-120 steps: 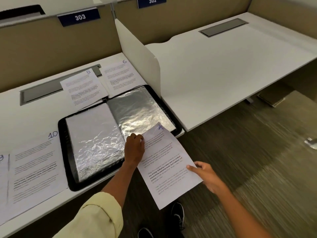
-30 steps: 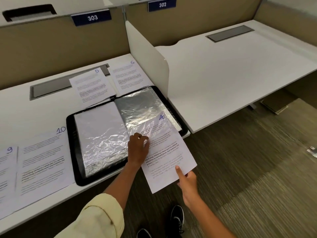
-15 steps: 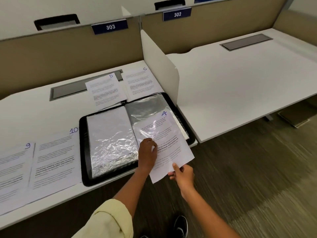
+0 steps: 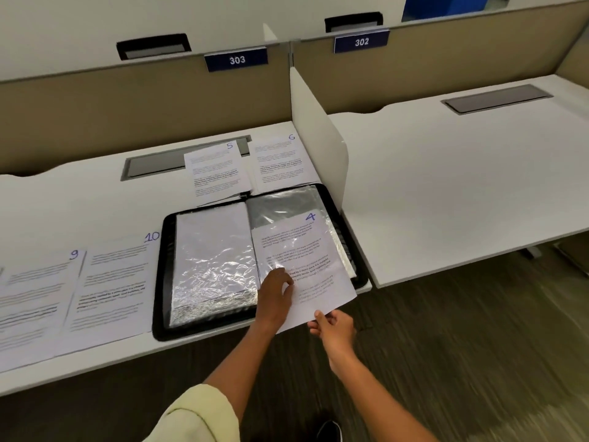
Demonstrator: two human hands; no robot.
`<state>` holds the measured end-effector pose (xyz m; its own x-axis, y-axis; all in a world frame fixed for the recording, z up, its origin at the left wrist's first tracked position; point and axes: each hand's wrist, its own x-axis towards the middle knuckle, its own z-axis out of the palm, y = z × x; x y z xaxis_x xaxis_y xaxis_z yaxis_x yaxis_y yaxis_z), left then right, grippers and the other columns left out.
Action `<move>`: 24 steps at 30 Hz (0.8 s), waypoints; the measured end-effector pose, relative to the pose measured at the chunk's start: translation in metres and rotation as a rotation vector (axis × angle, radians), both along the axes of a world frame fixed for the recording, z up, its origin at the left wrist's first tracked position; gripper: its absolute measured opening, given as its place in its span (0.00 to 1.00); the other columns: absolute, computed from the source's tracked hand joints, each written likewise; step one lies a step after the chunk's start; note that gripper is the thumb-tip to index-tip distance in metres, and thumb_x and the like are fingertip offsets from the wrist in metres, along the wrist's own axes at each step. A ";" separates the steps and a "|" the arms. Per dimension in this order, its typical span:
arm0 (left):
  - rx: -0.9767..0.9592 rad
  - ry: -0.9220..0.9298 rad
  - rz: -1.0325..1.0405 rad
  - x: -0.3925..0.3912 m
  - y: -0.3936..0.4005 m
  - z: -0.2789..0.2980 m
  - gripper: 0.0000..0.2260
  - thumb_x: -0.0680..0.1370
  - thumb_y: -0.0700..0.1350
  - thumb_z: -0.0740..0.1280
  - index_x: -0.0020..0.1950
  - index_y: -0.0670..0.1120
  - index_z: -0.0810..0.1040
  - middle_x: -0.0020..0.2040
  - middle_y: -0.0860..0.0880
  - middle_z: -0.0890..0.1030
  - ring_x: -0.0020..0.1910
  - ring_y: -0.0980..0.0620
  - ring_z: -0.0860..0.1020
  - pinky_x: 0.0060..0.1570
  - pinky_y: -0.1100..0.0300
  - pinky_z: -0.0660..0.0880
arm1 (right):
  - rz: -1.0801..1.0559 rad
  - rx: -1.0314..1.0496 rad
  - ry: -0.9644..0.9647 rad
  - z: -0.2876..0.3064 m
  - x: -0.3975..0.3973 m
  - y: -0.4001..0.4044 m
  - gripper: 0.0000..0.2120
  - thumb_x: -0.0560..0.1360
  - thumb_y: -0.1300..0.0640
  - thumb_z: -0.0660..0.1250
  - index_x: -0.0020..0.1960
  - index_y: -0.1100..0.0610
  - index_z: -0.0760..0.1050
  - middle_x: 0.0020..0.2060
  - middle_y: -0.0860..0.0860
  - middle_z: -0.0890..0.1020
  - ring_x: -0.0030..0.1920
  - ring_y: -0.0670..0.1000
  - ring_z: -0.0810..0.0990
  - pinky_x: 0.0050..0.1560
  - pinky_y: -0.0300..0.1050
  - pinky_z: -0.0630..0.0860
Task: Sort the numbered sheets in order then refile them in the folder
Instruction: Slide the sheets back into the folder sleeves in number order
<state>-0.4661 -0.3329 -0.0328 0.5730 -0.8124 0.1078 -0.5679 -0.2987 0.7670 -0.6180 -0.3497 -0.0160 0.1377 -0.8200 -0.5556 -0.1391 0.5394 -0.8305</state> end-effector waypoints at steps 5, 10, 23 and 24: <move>-0.046 -0.008 0.027 -0.005 -0.001 0.002 0.05 0.76 0.35 0.67 0.47 0.44 0.76 0.53 0.49 0.78 0.53 0.52 0.76 0.56 0.53 0.76 | 0.019 0.042 -0.116 0.000 0.018 -0.024 0.04 0.79 0.63 0.67 0.53 0.59 0.79 0.46 0.57 0.84 0.45 0.52 0.86 0.47 0.44 0.84; -0.024 0.016 0.041 -0.006 0.002 0.000 0.08 0.77 0.36 0.67 0.47 0.50 0.75 0.57 0.48 0.78 0.58 0.50 0.76 0.60 0.51 0.75 | -0.031 0.085 -0.237 0.000 0.018 -0.023 0.06 0.78 0.66 0.68 0.52 0.56 0.77 0.47 0.59 0.84 0.47 0.53 0.86 0.52 0.47 0.83; -0.004 -0.041 -0.042 0.002 0.001 -0.006 0.05 0.76 0.37 0.68 0.47 0.47 0.77 0.57 0.50 0.77 0.60 0.52 0.74 0.60 0.54 0.73 | -0.060 0.026 0.011 0.004 0.047 -0.052 0.02 0.77 0.64 0.70 0.49 0.59 0.79 0.41 0.56 0.85 0.35 0.51 0.85 0.35 0.43 0.81; -0.008 -0.058 -0.053 0.003 0.001 -0.005 0.05 0.76 0.37 0.68 0.47 0.47 0.77 0.57 0.49 0.77 0.59 0.52 0.74 0.59 0.53 0.73 | -0.056 0.007 0.049 0.005 0.049 -0.054 0.03 0.77 0.64 0.70 0.47 0.57 0.79 0.41 0.55 0.85 0.34 0.50 0.85 0.36 0.43 0.81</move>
